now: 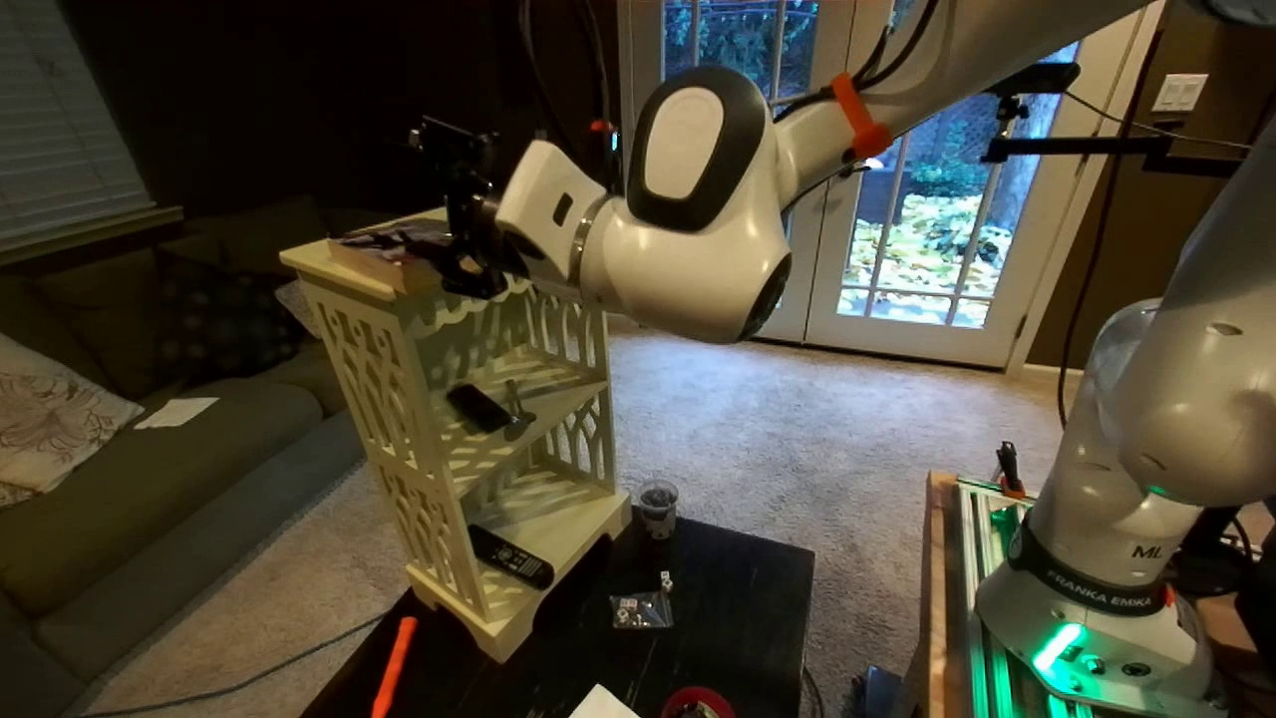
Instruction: Put the book on the middle shelf
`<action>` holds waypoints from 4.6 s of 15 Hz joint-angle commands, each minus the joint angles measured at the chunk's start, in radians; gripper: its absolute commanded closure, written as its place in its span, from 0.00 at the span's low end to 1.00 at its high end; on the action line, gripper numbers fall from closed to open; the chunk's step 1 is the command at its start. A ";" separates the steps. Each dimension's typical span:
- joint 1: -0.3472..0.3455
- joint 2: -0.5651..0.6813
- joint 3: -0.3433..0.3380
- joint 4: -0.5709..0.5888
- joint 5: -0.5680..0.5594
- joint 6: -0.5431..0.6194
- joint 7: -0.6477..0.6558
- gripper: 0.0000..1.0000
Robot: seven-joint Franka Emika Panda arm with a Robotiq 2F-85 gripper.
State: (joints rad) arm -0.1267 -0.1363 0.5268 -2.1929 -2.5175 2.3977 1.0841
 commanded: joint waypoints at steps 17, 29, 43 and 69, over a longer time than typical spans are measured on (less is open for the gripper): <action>0.255 0.016 -0.427 -0.047 0.005 0.119 -0.118 0.00; 0.262 0.098 -0.418 -0.028 0.007 0.137 -0.040 0.00; 0.281 0.178 -0.383 0.097 0.008 0.110 -0.037 0.00; 0.226 -0.096 -0.451 0.040 0.004 0.491 -0.111 0.93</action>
State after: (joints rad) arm 0.1159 -0.1023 0.1110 -2.0937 -2.5133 2.7077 1.0086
